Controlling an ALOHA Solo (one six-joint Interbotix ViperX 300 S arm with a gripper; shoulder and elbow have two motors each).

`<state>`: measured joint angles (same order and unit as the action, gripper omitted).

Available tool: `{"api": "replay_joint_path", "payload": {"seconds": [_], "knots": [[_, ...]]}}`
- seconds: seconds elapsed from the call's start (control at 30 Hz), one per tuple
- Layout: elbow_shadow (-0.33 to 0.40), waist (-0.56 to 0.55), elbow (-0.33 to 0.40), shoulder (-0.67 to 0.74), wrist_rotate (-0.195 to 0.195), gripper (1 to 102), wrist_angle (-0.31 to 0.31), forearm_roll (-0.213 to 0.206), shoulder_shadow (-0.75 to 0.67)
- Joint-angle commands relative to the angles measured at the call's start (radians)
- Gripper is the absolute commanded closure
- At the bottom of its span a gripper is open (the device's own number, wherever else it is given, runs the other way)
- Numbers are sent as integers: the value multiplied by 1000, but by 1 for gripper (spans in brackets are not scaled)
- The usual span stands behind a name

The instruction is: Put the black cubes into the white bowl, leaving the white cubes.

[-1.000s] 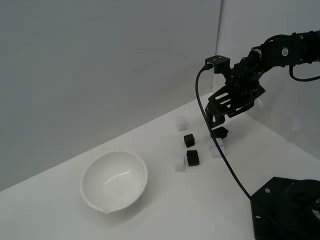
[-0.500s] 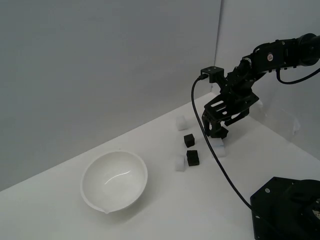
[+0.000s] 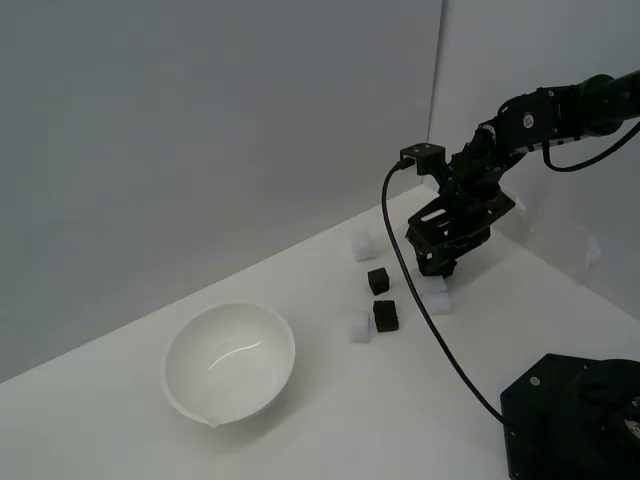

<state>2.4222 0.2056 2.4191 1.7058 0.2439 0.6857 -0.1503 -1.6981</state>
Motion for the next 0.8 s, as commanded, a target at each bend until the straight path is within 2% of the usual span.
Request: {"api": "replay_joint_path", "payload": {"seconds": [0.0, 0.1, 0.2, 0.3, 0.33, 0.57, 0.77], "knots": [[-5, 5, 2, 14, 3, 55, 9, -11, -21], [-2, 3, 3, 11, 3, 71, 9, -11, -18], [3, 5, 8, 8, 3, 74, 9, -11, -15], [11, 5, 15, 9, 3, 95, 9, -9, -17], [15, 5, 17, 11, 3, 99, 9, -11, -18], [28, 5, 29, 37, 3, 100, 18, -9, -46], [8, 3, 14, 179, 3, 100, 54, -9, -186]]}}
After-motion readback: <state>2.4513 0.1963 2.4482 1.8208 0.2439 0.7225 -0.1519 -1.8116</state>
